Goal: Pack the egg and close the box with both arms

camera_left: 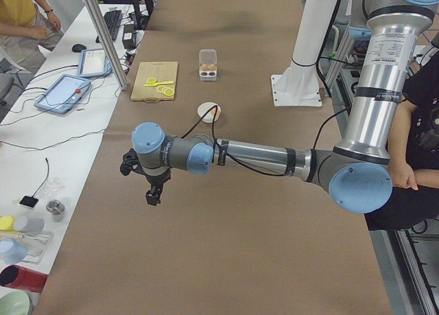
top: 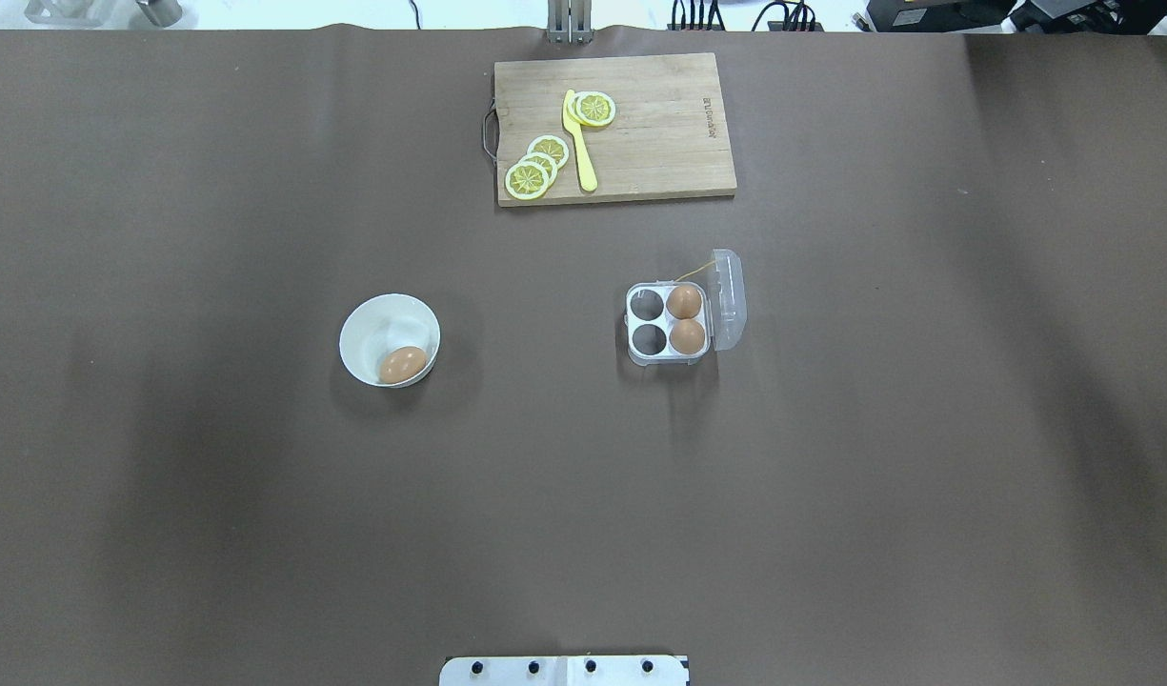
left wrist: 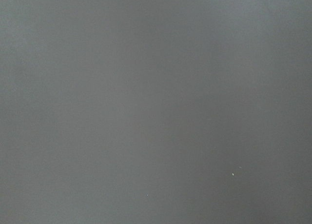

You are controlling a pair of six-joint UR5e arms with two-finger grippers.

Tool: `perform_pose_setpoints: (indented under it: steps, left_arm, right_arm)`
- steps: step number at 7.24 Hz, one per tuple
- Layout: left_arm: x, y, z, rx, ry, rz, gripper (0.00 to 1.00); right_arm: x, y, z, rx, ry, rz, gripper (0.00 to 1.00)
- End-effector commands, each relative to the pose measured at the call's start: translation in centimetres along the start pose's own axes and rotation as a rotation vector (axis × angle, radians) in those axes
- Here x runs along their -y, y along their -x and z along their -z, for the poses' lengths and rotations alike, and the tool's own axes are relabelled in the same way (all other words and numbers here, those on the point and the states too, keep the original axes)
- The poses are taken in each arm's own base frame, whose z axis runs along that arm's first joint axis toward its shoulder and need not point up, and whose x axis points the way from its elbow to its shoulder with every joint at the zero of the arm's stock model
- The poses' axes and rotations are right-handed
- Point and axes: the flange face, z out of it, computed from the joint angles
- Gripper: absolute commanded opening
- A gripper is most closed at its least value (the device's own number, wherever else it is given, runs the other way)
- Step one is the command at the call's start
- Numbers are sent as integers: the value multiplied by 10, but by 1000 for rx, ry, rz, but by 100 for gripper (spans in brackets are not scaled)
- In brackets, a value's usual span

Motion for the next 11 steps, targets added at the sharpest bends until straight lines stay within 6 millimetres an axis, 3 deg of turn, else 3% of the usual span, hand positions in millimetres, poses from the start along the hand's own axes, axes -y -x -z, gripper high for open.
perform_pose_setpoints:
  steps: [1, 3, 5, 7, 9, 11]
  left_arm:
    - [17, -23, 21, -1, -43, -7, 99]
    - [28, -59, 45, -12, -94, -46, 99]
    - [55, -121, 9, -48, -40, -76, 99]
    - [76, -226, -14, -94, -13, -89, 98]
    - [72, -304, -40, -132, 27, -168, 98]
    - [62, -357, -72, -168, 82, -243, 96]
  right_arm:
    - [-1, -1, 0, -6, 0, -1, 100]
    - [-2, -1, -2, 2, 3, -3, 100]
    - [-3, -1, -2, 6, 5, -6, 100]
    - [-3, -1, -2, 6, 5, -6, 100]
    - [-3, -2, -3, 5, 6, -11, 100]
    - [-4, -5, -7, 5, 15, -18, 100]
